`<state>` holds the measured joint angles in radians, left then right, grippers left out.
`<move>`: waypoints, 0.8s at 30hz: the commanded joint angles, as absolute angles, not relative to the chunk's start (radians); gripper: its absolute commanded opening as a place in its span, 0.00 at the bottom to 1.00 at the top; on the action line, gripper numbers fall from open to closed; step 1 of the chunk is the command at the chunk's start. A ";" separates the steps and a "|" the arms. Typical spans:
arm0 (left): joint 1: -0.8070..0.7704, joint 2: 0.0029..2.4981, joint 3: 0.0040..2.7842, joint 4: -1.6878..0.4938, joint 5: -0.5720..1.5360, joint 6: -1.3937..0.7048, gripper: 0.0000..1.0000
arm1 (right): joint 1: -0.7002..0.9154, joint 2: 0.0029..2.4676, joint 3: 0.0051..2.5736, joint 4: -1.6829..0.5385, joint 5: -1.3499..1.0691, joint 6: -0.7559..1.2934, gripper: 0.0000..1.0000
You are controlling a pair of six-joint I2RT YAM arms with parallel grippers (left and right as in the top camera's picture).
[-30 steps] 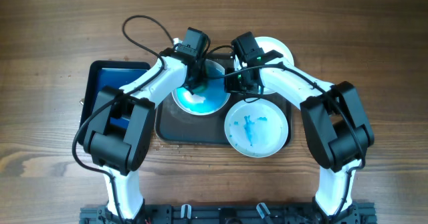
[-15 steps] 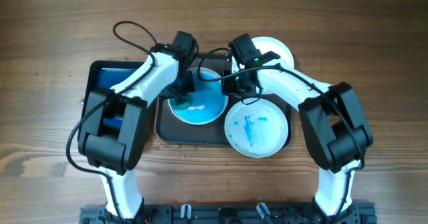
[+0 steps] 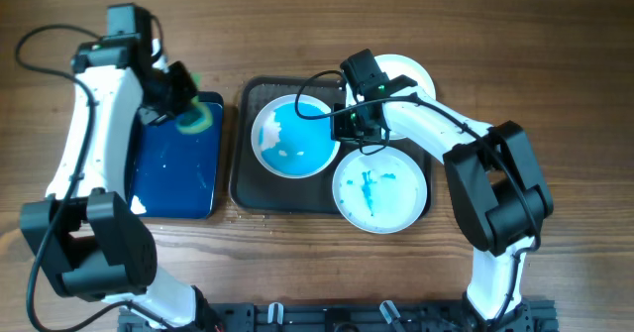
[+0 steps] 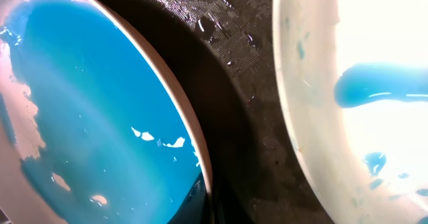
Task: Clean dirty plates on tray and stack at the side
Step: 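Lift the scrubbed plate with the right gripper and place it right of the tray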
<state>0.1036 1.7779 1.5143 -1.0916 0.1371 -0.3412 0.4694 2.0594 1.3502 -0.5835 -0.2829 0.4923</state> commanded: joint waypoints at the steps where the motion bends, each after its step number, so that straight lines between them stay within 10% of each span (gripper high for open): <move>1: 0.147 1.769 1.522 -1.126 0.156 -0.321 0.04 | 0.462 2.071 1.334 -0.582 -0.275 0.453 0.04; 24: 0.147 1.769 1.522 -1.122 0.156 -0.321 0.04 | 0.899 1.739 1.356 -0.662 1.018 0.136 0.04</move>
